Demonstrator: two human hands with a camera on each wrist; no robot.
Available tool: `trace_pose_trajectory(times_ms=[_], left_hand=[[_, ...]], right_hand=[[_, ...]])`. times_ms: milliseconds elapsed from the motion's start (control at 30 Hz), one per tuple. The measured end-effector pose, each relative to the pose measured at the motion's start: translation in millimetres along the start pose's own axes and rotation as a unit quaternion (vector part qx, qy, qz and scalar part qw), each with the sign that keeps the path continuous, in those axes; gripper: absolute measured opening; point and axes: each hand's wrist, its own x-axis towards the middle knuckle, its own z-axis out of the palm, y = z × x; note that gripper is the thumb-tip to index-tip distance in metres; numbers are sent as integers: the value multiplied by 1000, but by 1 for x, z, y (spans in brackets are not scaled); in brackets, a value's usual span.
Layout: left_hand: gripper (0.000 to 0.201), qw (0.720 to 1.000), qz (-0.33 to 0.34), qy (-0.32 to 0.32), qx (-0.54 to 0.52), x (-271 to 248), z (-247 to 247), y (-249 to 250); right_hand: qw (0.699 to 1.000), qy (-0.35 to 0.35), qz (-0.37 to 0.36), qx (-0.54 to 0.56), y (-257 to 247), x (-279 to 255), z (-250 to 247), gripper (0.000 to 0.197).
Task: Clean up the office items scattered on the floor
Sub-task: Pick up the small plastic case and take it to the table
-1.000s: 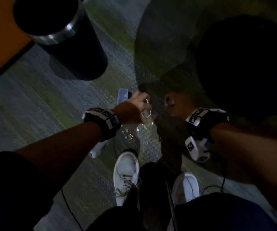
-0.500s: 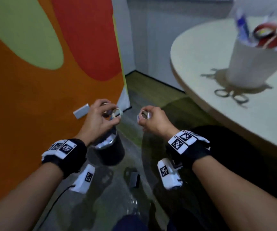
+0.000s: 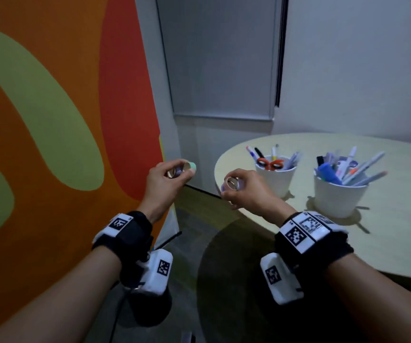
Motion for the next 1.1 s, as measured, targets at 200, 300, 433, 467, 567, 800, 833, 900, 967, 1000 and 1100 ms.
trace_pose_trajectory(times_ms=[200, 300, 433, 467, 567, 800, 833, 900, 967, 1000, 1100], left_hand=[[20, 998, 56, -38, -18, 7, 48, 52], [20, 996, 72, -55, -14, 14, 79, 73], [16, 992, 96, -70, -33, 28, 113, 101], [16, 992, 92, -77, -30, 33, 120, 105], [15, 993, 83, -89, -13, 46, 137, 108], [14, 968, 97, -220, 69, 64, 163, 92], [17, 961, 110, -232, 102, 67, 166, 87], [24, 946, 143, -239, 169, 73, 171, 78], [29, 937, 158, -243, 197, 78, 176, 69], [31, 936, 155, -245, 198, 80, 178, 64], [46, 946, 109, -261, 158, 86, 183, 54]], right_hand=[[997, 43, -18, -58, -37, -18, -102, 30], [996, 43, -16, -79, -51, -22, -154, 23], [993, 51, 11, -108, -55, -16, -210, 20], [993, 47, 18, -110, -54, -13, -218, 21], [991, 22, 40, -129, -49, 2, -224, 25], [958, -71, 62, -271, -33, 54, -189, 36], [948, -77, 64, -302, -32, 61, -186, 36], [932, -83, 68, -346, -28, 75, -182, 38], [925, -93, 73, -360, -23, 88, -178, 40], [922, -101, 78, -367, -21, 94, -176, 43], [899, -126, 86, -410, -19, 106, -172, 64]])
